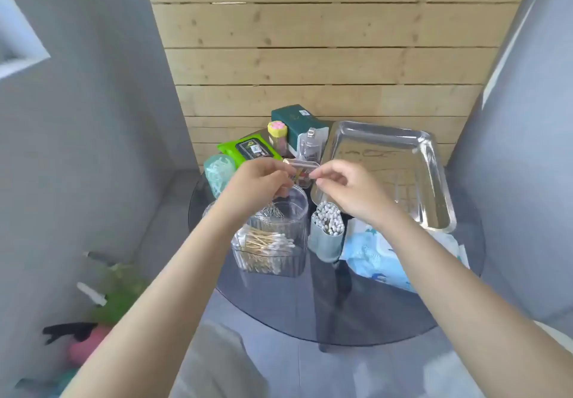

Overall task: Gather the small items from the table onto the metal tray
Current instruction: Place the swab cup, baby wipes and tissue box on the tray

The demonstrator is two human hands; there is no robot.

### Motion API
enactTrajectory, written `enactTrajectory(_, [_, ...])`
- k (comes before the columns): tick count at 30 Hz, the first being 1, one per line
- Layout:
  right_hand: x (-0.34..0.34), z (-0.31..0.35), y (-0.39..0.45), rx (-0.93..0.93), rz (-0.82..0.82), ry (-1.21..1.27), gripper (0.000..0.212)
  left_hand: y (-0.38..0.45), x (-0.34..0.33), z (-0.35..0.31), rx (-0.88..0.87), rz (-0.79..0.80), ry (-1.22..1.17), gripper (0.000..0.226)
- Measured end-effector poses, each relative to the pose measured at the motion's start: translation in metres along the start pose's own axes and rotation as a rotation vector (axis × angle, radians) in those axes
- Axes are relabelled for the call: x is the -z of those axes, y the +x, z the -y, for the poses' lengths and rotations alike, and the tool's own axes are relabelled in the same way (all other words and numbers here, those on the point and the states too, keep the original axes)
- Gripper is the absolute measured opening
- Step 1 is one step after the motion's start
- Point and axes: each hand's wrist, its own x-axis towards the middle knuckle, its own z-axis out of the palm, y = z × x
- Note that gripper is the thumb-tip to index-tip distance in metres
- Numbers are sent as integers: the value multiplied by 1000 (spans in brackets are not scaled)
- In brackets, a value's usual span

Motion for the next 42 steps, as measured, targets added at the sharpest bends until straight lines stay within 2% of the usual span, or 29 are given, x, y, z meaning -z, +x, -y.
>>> enactTrajectory(3, [4, -2, -24, -19, 63, -152, 27, -20, -12, 2, -38, 24, 180, 20])
enactTrajectory(6, [10, -10, -41, -17, 160, -331, 53, -30, -24, 7, -41, 42, 230, 25])
enactTrajectory(10, [19, -26, -37, -81, 347, -361, 95, -25, -26, 12, -28, 31, 234, 25])
enactTrajectory(12, [19, -34, -27, -102, 410, -361, 104, -19, -26, 12, -25, 37, 213, 25])
enactTrajectory(17, [12, -50, -7, -155, 464, -330, 93, 1, -24, 15, 95, 113, 63, 24])
enactTrajectory(23, [20, -50, 14, -140, 445, -108, 77, 24, -21, 9, 120, 135, 14, 23])
enactTrajectory(25, [26, -51, 23, -131, 408, 16, 79, 31, -22, 2, 128, 138, -12, 26])
enactTrajectory(28, [37, -52, 31, -129, 348, 390, 74, 44, -25, -11, 107, 138, -40, 29])
enactTrajectory(30, [44, -50, 37, -129, 318, 573, 72, 62, -25, -19, 55, 77, 30, 27])
enactTrajectory(32, [50, -51, 48, -123, 267, 604, 74, 91, -30, -23, -15, -8, 164, 26])
enactTrajectory(35, [51, -60, 63, -168, 143, 540, 80, 132, -43, -24, -52, -74, 319, 32])
enactTrajectory(39, [49, -76, 74, -195, 39, 407, 93, 172, -58, -12, -8, -137, 511, 54])
enactTrajectory(42, [50, -85, 81, -208, -5, 390, 89, 189, -67, -2, 35, -117, 721, 57])
